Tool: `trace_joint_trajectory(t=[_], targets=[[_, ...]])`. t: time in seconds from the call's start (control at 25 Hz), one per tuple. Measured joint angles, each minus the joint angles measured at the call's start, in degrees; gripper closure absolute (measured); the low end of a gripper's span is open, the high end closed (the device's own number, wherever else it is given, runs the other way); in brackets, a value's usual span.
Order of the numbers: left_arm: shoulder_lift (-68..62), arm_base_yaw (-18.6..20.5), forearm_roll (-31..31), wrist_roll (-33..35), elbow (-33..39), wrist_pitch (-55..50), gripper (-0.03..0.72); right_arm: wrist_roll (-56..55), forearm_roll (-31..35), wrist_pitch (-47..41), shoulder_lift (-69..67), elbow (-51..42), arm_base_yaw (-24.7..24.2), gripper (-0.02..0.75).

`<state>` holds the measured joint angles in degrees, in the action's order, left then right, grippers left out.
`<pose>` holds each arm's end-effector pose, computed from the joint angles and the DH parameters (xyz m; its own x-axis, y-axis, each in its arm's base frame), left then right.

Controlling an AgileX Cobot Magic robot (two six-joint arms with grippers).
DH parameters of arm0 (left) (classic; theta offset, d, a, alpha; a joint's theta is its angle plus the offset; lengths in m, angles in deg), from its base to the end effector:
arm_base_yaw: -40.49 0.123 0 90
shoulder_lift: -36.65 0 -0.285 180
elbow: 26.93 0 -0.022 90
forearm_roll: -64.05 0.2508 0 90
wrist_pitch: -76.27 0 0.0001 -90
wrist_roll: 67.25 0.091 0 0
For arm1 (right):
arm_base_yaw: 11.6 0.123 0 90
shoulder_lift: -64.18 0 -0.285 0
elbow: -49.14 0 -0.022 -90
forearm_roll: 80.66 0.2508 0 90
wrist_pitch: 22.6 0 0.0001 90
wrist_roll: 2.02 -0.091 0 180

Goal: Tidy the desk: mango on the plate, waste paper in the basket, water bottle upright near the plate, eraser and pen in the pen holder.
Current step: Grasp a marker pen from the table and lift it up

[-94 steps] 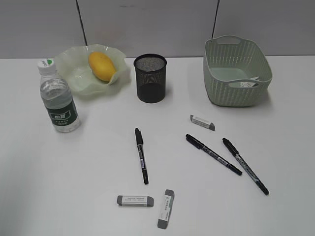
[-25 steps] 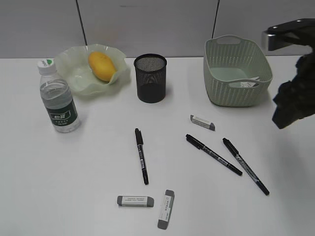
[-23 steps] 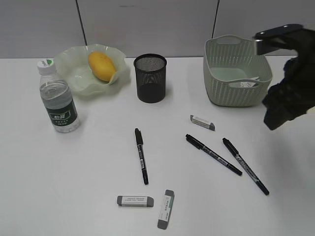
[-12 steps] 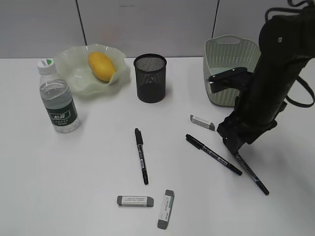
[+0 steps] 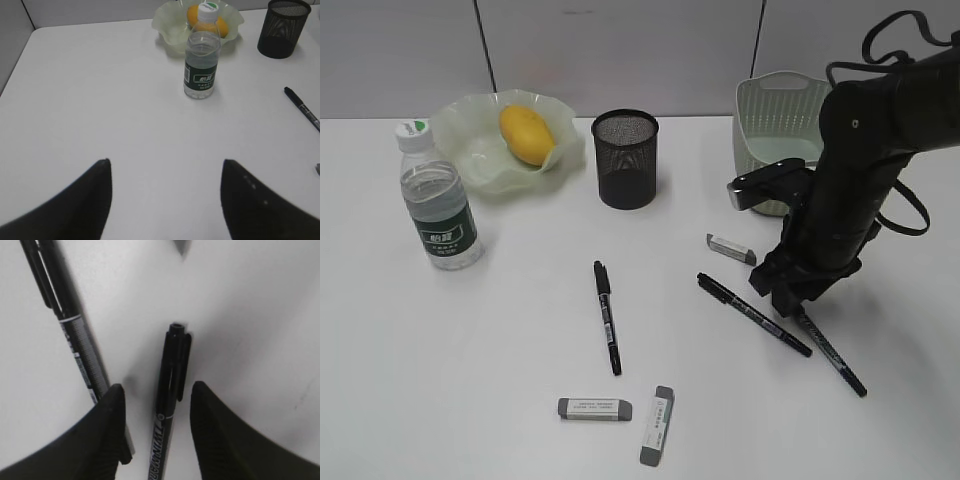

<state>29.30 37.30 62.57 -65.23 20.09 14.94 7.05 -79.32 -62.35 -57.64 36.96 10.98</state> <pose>-0.0098 -0.0015 0.2839 -0.4310 0.0469 -0.9011 0.0859 0.9962 0.0108 0.3280 0.1379 0.1163 -0.8549 -0.5070 -0.1100 -0.5100 0.8602 -0.0005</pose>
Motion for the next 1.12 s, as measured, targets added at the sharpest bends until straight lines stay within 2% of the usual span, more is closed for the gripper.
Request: trace_joint_trajectory(t=[0.48, 0.6, 0.72, 0.96, 1.12], targets=[[0.00, 0.00, 0.00, 0.00, 0.00, 0.02, 0.173, -0.77, -0.63, 0.56, -3.22, 0.59, -0.47, 0.395], [0.00, 0.00, 0.00, 0.00, 0.00, 0.02, 0.173, -0.79, -0.63, 0.56, -3.24, 0.59, -0.47, 0.454], [0.00, 0.00, 0.00, 0.00, 0.00, 0.02, 0.173, -1.71, -0.51, 0.56, -3.29, 0.59, -0.52, 0.586], [0.00, 0.00, 0.00, 0.00, 0.00, 0.02, 0.173, -4.73, -0.16, 2.24, -0.95, 0.34, -0.21, 0.596], [0.00, 0.00, 0.00, 0.00, 0.00, 0.02, 0.173, -4.83, 3.45, 7.14, 7.48, 0.34, 0.37, 0.596]])
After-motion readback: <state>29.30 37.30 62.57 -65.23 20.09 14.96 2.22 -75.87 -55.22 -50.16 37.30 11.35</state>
